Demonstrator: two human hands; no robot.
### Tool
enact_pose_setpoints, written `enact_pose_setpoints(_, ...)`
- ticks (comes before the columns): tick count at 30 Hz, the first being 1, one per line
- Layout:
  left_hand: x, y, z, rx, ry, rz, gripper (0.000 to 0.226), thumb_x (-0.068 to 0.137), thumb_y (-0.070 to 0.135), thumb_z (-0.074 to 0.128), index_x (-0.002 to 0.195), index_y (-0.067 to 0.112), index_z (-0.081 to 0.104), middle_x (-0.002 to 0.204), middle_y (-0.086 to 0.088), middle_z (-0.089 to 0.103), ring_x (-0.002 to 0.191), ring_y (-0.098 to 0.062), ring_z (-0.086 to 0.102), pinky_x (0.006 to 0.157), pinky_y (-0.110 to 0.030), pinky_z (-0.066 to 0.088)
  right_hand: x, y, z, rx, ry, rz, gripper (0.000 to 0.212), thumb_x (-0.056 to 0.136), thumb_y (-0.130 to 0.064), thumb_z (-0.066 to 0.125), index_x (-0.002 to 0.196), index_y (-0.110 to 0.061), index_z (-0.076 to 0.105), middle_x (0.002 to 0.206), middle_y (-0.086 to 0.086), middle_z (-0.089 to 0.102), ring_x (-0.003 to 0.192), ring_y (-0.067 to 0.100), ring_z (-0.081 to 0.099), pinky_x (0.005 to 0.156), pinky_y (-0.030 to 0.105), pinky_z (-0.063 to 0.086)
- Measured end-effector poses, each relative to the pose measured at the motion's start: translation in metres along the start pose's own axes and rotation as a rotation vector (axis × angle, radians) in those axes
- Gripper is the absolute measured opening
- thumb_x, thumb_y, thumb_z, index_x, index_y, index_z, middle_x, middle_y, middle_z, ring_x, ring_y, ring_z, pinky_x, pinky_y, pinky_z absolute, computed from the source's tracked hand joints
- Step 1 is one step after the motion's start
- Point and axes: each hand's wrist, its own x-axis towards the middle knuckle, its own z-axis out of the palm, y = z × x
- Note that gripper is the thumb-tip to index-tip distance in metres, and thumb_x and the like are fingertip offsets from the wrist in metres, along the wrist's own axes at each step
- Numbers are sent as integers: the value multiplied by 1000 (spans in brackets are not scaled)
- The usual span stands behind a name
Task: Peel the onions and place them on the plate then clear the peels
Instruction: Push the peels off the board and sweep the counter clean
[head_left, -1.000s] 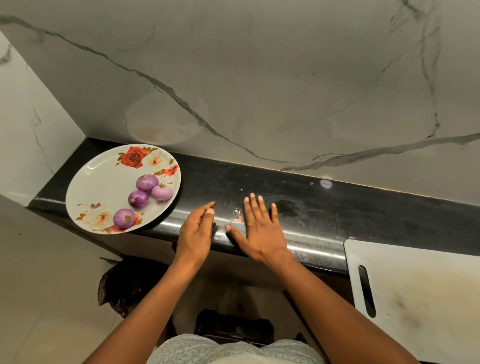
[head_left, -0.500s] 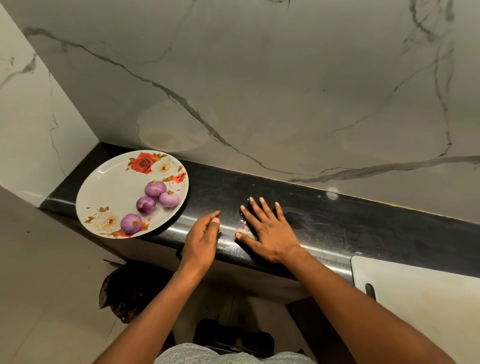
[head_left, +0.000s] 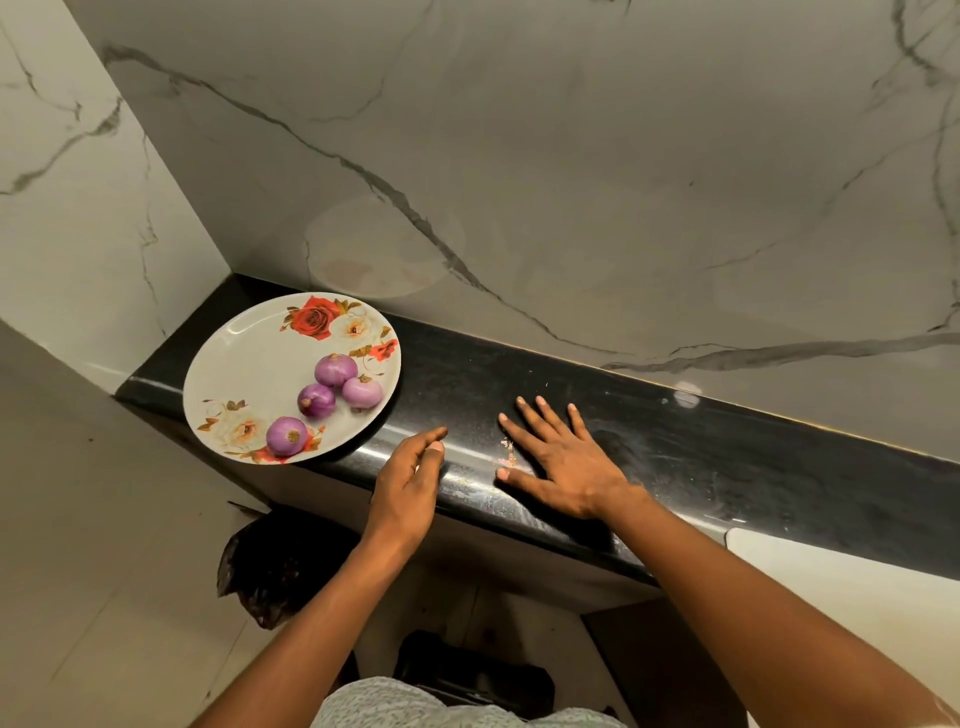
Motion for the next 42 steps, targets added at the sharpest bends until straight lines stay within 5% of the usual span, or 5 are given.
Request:
enact_pose_setpoints(7, -3, -10, 11, 40, -41, 9, 26, 110, 21, 53, 130, 27, 68, 118, 17, 67, 99, 24, 59, 86, -6, 43, -31, 3, 3, 16, -41, -138, 72, 102, -80, 24, 164, -52, -1, 174, -14, -14, 160, 10, -22, 126, 46, -21)
enact_pose_setpoints(18, -2, -16, 10, 83, -51, 46, 26, 107, 19, 58, 130, 23, 70, 117, 8, 70, 91, 17, 62, 78, 0, 44, 15, 16, -15, 118, 11, 184, 83, 99, -80, 22, 168, -37, 3, 176, -9, -11, 162, 16, -13, 131, 53, -9)
enact_pose_setpoints(31, -3, -25, 11, 47, -44, 65, 28, 107, 22, 59, 132, 24, 70, 125, 14, 69, 114, 4, 63, 89, -6, 45, -53, -12, 5, 77, -20, -111, 74, 105, -74, 25, 167, -39, 5, 174, -16, -5, 161, 5, -15, 129, 38, -15)
enact_pose_setpoints(36, -1, -32, 14, 70, -55, 80, 27, 104, 19, 63, 129, 27, 70, 124, 12, 69, 112, 1, 65, 90, -11, 47, -54, -17, -3, 231, 153, 31, 64, 104, -54, 51, 163, -33, 35, 164, -11, 39, 152, 9, 32, 126, 41, 30)
enact_pose_setpoints(42, 3, -38, 14, 145, -74, 97, 29, 103, 20, 65, 131, 24, 70, 127, 13, 66, 119, -1, 62, 105, -26, 51, -32, -31, -14, 141, 125, -22, 50, 106, -45, 50, 155, -34, 46, 141, -10, 54, 126, 12, 50, 106, 38, 46)
